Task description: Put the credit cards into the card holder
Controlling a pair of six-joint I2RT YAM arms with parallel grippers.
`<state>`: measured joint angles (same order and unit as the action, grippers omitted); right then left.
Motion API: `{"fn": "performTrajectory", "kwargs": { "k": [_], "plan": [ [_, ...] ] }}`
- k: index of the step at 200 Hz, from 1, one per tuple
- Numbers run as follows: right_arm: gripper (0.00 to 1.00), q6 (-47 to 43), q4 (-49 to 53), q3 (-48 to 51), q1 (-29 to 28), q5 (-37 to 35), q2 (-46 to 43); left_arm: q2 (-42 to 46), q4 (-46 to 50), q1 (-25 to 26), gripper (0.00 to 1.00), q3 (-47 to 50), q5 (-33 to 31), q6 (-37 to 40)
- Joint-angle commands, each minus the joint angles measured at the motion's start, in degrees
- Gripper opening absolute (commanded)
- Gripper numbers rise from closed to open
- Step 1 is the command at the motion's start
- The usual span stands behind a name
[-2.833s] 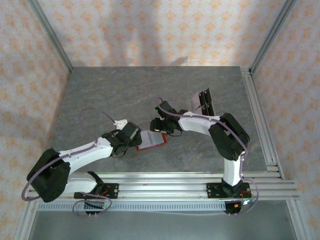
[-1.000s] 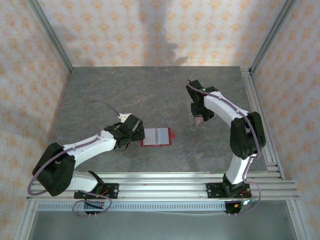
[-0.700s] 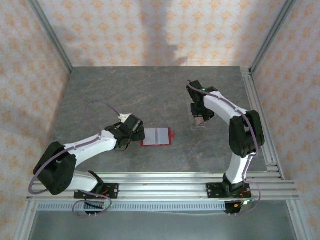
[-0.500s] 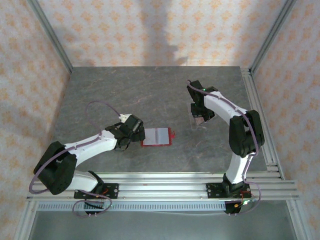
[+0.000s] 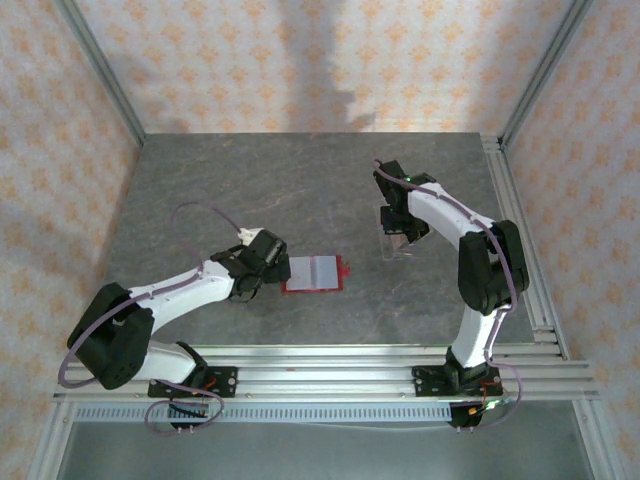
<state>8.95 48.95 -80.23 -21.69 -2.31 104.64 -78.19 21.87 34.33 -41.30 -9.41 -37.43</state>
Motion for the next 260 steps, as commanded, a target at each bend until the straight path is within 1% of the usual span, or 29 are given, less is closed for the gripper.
{"fn": "performTrajectory", "kwargs": {
  "k": [1,179,260],
  "plan": [
    [0.2,0.2,-0.2,0.3,0.2,-0.3,-1.6,-0.8,0.4,-0.7,1.0,-0.5,-0.6,0.4],
    [0.18,0.2,0.1,-0.7,0.2,0.2,-2.4,-1.3,-0.1,-0.8,1.0,-0.6,-0.3,0.4],
    [0.1,0.0,0.1,-0.9,0.2,0.8,-1.9,-1.4,0.2,-0.7,1.0,-0.9,-0.2,0.5]
  ]
}}
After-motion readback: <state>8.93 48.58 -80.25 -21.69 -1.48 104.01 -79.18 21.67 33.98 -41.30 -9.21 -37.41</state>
